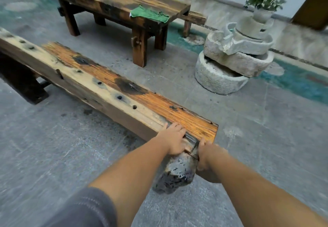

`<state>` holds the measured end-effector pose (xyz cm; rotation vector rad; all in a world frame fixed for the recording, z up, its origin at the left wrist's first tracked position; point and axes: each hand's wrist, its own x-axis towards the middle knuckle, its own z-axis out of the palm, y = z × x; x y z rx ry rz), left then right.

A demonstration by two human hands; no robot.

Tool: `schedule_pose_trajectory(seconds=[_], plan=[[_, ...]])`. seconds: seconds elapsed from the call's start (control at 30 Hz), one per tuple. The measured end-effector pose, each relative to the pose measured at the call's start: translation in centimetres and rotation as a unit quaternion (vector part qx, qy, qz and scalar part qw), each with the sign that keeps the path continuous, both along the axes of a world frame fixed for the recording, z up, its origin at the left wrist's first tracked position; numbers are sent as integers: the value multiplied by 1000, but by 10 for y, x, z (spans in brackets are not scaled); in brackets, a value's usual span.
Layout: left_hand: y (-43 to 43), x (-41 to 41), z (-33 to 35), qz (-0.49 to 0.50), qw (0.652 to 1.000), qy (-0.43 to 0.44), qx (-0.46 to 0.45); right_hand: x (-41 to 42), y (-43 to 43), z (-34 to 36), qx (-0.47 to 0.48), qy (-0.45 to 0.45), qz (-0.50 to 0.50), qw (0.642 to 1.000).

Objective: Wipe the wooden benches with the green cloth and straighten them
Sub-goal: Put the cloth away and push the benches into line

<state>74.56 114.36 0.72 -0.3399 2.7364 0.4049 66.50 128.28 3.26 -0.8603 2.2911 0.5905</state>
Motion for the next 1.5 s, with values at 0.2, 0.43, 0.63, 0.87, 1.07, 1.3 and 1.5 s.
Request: schedule_pose_trajectory(seconds=[0.2,0.43,0.63,0.87,1.07,1.3,1.5], plan=[[-47,114,64,118,988,6,103,85,-76,60,-174,-57,112,977],[-169,276,130,281,958,48,32,205,-218,88,-256,-131,179,941],[-319,404,162,455,887,62,-40,290,-419,124,-328,-164,308,878],[-454,529,175,597,795,73,-76,409,-615,134,-314,-227,394,834],[-550,645,171,625,763,34,-164,518,-756,140,-297,-238,459,803],[-706,809,149,668,717,28,-196,670,-931,130,-302,-227,506,775],[-850,914,168,668,725,43,-163,780,-1072,136,-294,-221,481,796]])
